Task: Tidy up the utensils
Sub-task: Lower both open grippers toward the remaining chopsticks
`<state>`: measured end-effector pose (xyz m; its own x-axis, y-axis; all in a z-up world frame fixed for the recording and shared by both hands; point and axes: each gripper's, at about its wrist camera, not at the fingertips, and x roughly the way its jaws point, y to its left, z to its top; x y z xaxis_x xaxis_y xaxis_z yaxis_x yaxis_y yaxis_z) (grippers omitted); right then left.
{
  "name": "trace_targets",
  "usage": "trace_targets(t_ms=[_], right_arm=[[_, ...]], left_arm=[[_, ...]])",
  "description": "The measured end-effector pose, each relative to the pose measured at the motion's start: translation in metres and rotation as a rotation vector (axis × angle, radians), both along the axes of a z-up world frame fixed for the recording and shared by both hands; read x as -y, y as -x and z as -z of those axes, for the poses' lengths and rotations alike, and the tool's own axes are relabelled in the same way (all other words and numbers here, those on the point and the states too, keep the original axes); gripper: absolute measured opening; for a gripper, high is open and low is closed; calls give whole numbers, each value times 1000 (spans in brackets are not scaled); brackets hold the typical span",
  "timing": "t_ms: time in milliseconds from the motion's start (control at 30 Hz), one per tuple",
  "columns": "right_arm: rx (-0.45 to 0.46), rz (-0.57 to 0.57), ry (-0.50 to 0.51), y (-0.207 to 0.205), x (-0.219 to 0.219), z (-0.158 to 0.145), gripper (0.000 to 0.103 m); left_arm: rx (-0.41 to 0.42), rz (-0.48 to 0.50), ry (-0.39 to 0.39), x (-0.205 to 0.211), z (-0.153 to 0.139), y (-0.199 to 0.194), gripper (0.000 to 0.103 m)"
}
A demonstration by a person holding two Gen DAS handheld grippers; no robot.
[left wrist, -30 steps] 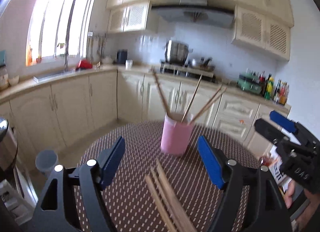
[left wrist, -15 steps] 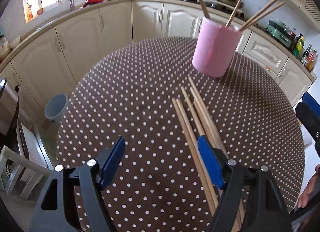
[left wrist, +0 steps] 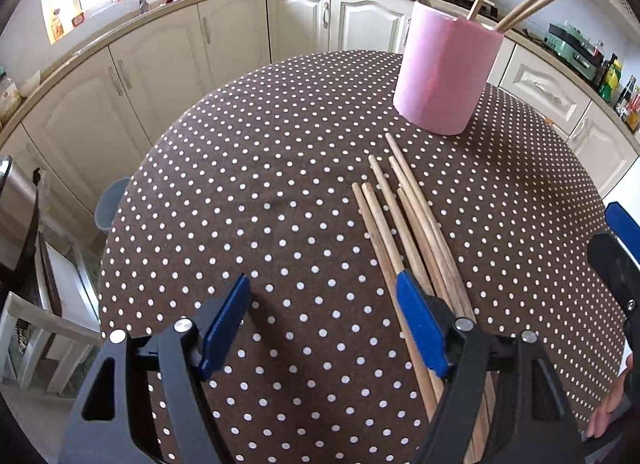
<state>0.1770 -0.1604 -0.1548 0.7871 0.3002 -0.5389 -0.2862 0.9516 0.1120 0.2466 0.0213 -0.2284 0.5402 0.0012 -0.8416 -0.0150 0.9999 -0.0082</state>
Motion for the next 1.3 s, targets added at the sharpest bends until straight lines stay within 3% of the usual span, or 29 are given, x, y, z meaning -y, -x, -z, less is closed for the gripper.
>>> trace_targets(t_ms=[100, 167, 300, 400, 500, 600, 900, 1100, 1200, 1267, 1300], right_arm=[[-4, -4, -1, 0, 0, 1, 73], [-6, -6, 1, -1, 1, 1, 73], [-11, -1, -9, -3, 3, 2, 73], [-13, 0, -11, -4, 4, 3, 73], [-23, 4, -15, -6, 6, 5, 73], [-26, 7, -21, -7, 7, 5, 73], [-33, 9, -25, -8, 10, 7, 73], [-38, 5, -20, -8, 8, 7, 73], [-43, -3, -12, -8, 6, 7, 73], [-55, -15, 6, -12, 2, 7, 73], [-62, -23, 19, -15, -2, 7, 73]], left_arm=[[4, 1, -59, 4, -3, -2, 74], [-10, -17, -143, 6, 2, -6, 75], [-13, -68, -3, -7, 1, -10, 75], [29, -74, 33, -11, -7, -8, 75], [19, -30, 57, -4, -6, -11, 75], [3, 3, -2, 12, 1, -13, 75], [-13, -8, 11, 13, 3, -18, 75], [-34, 10, -46, 17, 9, -22, 75], [-5, 13, -45, 19, 11, -19, 74], [4, 21, -38, 19, 11, -19, 64], [11, 27, -33, 18, 10, -19, 52]])
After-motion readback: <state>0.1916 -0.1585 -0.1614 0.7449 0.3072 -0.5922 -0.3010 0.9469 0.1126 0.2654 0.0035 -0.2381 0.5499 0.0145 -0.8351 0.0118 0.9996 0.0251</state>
